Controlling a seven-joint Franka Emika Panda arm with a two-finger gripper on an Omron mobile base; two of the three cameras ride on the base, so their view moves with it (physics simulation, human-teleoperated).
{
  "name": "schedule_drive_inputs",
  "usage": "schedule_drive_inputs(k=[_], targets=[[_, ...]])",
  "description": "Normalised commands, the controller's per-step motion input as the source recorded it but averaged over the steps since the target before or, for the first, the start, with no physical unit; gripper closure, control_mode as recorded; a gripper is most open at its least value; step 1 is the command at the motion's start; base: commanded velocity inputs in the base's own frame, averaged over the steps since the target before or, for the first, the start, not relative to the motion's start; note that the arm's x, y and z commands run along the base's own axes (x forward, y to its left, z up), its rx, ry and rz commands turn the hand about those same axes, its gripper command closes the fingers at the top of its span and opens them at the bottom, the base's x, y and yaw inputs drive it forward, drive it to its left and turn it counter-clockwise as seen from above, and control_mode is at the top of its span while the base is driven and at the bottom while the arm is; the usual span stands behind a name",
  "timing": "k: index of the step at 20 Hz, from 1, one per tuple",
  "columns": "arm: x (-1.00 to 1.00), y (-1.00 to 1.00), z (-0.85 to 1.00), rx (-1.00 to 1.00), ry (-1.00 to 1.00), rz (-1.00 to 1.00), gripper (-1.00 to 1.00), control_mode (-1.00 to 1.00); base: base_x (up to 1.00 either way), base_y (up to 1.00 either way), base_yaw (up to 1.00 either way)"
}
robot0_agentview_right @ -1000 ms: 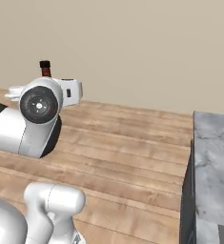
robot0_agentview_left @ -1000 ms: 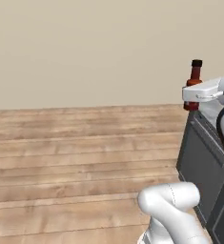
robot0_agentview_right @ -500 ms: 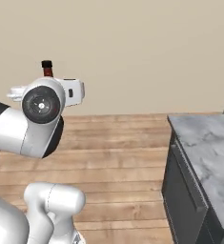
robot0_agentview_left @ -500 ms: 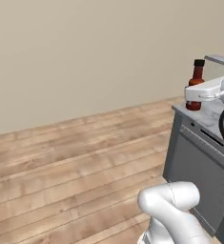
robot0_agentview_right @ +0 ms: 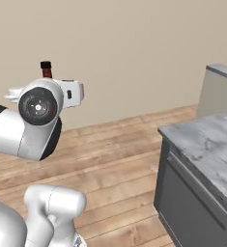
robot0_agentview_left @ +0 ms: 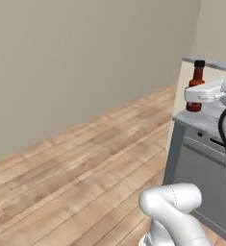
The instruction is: The dining table condiment station is running low on condiment bottle. Refill the condiment station by opening the cabinet and taking the condiment bottle from the cabinet and placing it on the dining table.
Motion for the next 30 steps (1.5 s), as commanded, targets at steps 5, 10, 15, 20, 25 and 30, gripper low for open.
schedule_drive_inputs(k=[5,10,15,20,25,30], targets=[[0.0,0.0,0.0,0.0,0.0,0.0,1.0,1.0,1.0,0.89,-0.53],[0.0,0.0,0.0,0.0,0.0,0.0,1.0,1.0,1.0,0.98,-0.49],[0.0,0.0,0.0,0.0,0.0,0.0,1.0,1.0,1.0,1.0,-0.47],[0.0,0.0,0.0,0.0,0.0,0.0,1.0,1.0,1.0,1.0,-0.46],[0.0,0.0,0.0,0.0,0.0,0.0,1.0,1.0,1.0,0.99,-0.46],[0.0,0.0,0.0,0.0,0.0,0.0,1.0,1.0,1.0,0.95,-0.46]])
